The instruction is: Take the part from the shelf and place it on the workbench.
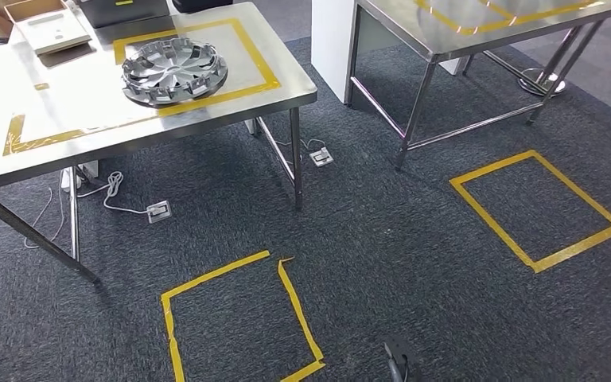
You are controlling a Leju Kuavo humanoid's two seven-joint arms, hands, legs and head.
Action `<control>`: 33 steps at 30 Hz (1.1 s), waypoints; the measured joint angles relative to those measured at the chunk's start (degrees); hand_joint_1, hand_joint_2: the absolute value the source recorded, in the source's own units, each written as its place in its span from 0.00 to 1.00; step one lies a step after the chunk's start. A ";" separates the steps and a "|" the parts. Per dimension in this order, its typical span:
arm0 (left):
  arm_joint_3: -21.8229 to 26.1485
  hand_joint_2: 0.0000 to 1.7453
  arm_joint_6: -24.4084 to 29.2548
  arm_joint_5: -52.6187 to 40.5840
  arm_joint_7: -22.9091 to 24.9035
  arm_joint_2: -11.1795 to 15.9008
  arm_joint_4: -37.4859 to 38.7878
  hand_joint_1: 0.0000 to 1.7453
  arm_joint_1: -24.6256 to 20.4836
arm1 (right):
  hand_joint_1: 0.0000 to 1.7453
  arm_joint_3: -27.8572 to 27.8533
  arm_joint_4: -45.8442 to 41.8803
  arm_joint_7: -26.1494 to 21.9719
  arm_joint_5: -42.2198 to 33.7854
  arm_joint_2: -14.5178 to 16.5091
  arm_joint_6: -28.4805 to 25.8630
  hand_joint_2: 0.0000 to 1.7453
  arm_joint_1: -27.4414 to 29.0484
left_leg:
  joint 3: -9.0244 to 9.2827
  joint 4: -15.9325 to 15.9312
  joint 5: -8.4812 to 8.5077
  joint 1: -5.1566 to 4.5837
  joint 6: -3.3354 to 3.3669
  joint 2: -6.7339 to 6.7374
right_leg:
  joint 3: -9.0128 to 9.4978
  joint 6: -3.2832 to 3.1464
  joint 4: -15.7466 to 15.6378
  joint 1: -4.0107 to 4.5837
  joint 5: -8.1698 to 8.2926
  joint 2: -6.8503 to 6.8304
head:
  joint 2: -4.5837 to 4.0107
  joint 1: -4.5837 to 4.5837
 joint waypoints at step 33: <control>0.61 0.00 2.40 1.51 -0.75 -0.90 0.36 0.00 1.83 | 0.00 3.88 0.25 -4.22 7.23 -0.06 -10.07 0.00 0.44 | -0.29 0.05 0.65 1.21 0.38 -0.22 | 0.68 1.34 0.16 -0.62 -1.19 1.30 | 0.00 -0.01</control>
